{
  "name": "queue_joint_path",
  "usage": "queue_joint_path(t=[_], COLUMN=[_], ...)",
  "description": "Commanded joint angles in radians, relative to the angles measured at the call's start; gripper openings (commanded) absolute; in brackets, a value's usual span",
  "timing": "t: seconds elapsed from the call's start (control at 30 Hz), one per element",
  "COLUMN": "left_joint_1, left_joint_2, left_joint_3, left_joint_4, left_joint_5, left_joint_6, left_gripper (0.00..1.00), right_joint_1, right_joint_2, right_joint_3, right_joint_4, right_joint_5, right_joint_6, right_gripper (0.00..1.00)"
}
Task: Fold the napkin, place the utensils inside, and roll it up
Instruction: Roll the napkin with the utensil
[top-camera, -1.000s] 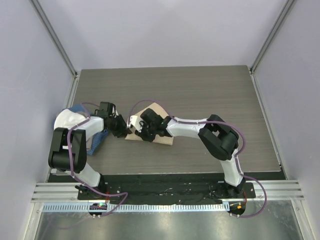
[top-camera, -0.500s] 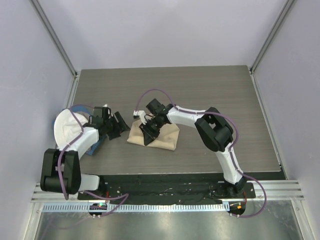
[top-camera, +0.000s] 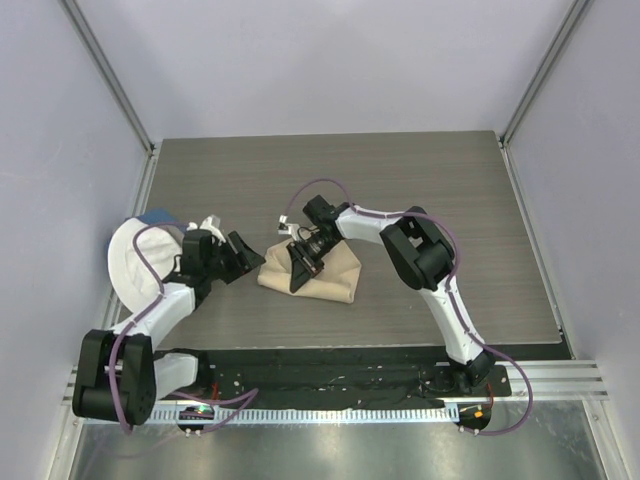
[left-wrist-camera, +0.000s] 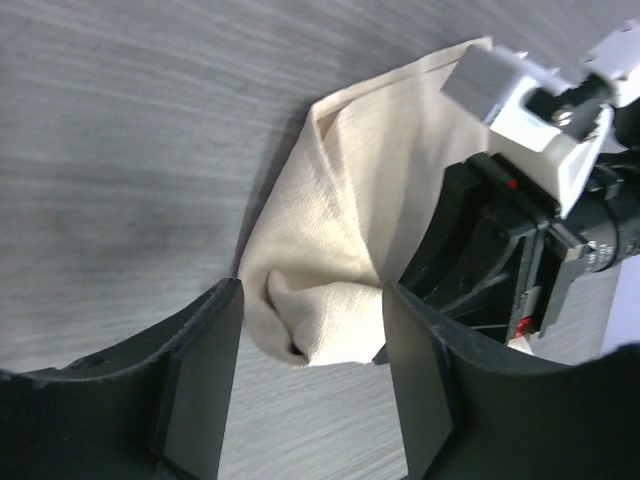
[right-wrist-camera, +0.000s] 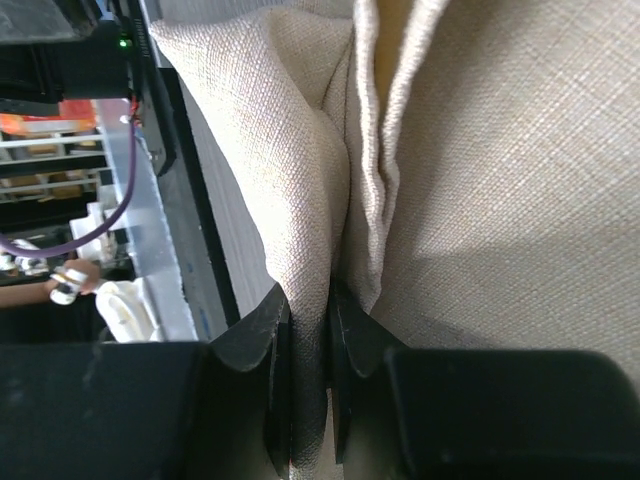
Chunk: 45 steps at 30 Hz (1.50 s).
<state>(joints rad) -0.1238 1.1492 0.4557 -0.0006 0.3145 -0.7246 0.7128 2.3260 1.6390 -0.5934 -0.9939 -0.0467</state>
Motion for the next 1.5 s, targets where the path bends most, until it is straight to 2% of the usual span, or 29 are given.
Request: queue_joint_path(t=[0.0, 0.23, 0.5, 0.9, 1.07, 1.47], left_joint_1=[-0.011, -0.04, -0.054, -0.088, -0.122, -0.145], left_joint_2=[0.055, 0.089, 0.198, 0.146, 0.073, 0.141], left_joint_3=[-0.002, -0.014, -0.002, -0.003, -0.012, 0.004], left_joint_4=[0.152, 0.252, 0.257, 0.15, 0.102, 0.111], left_joint_5=[0.043, 0.064, 0.097, 0.008, -0.115, -0.103], left_joint_6=[-0.009, -0.013, -0.027, 0.02, 0.06, 0.062], left_gripper=[0.59, 0.5, 0.38, 0.35, 0.38, 0.3], right_joint_1=[-0.013, -0.036, -0.052, -0.059, -0.059, -0.061], right_joint_2=[0.07, 0.122, 0.145, 0.156, 0.156, 0.157], right_joint_3=[0.007, 0.036, 0.053, 0.055, 0.051, 0.047], right_joint_4=[-0.059, -0.057, -0.054, -0.048, -0.042, -0.031], right_joint_5=[0.046, 0.038, 0.029, 0.029, 0.028, 0.031], right_joint_6=[0.002, 0.025, 0.034, 0.042, 0.045, 0.045], right_gripper=[0.14, 0.14, 0.13, 0.12, 0.12, 0.12])
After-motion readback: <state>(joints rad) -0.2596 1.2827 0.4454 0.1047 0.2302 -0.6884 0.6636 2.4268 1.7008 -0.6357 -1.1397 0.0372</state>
